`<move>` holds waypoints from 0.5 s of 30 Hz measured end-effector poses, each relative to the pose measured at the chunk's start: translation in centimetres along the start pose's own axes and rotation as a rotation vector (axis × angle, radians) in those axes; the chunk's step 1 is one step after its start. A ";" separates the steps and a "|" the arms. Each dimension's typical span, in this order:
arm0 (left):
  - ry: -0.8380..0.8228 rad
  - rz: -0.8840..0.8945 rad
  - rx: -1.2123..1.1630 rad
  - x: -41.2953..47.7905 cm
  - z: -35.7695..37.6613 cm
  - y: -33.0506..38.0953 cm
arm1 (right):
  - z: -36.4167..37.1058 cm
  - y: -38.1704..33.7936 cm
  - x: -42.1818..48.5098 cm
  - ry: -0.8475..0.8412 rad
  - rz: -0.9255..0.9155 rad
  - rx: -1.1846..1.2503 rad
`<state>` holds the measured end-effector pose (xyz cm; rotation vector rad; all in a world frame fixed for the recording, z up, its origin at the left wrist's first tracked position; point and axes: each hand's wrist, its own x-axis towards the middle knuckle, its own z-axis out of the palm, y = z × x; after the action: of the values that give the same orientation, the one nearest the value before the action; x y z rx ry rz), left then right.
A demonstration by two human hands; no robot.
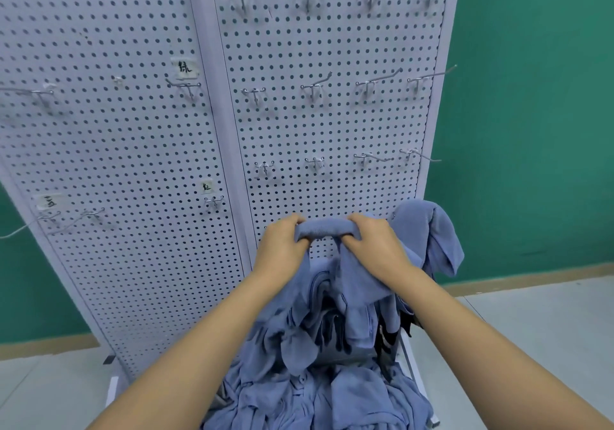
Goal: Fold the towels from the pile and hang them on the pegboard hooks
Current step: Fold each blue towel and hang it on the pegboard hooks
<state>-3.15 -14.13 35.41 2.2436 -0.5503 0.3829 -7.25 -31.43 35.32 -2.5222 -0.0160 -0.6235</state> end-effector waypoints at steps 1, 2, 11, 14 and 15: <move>0.032 -0.015 -0.023 0.7 0.3 0.2 | 0.2 -0.4 0.8 0.016 0.020 -0.033; 0.057 -0.032 -0.043 1.4 0.7 0.3 | 0.4 -0.7 1.6 0.022 0.044 -0.063; 0.156 -0.140 -0.049 3.7 5.5 -2.5 | 5.1 0.5 4.0 -0.059 0.204 -0.364; 0.150 -0.082 -0.072 2.3 7.0 -4.0 | 6.5 2.0 2.5 -0.075 0.176 -0.359; 0.111 -0.080 -0.070 1.6 7.5 -4.6 | 6.9 2.2 1.8 -0.091 0.163 -0.342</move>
<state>1.30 -17.44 28.35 2.1553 -0.4081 0.4372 -2.37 -30.08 29.86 -2.8415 0.2835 -0.4777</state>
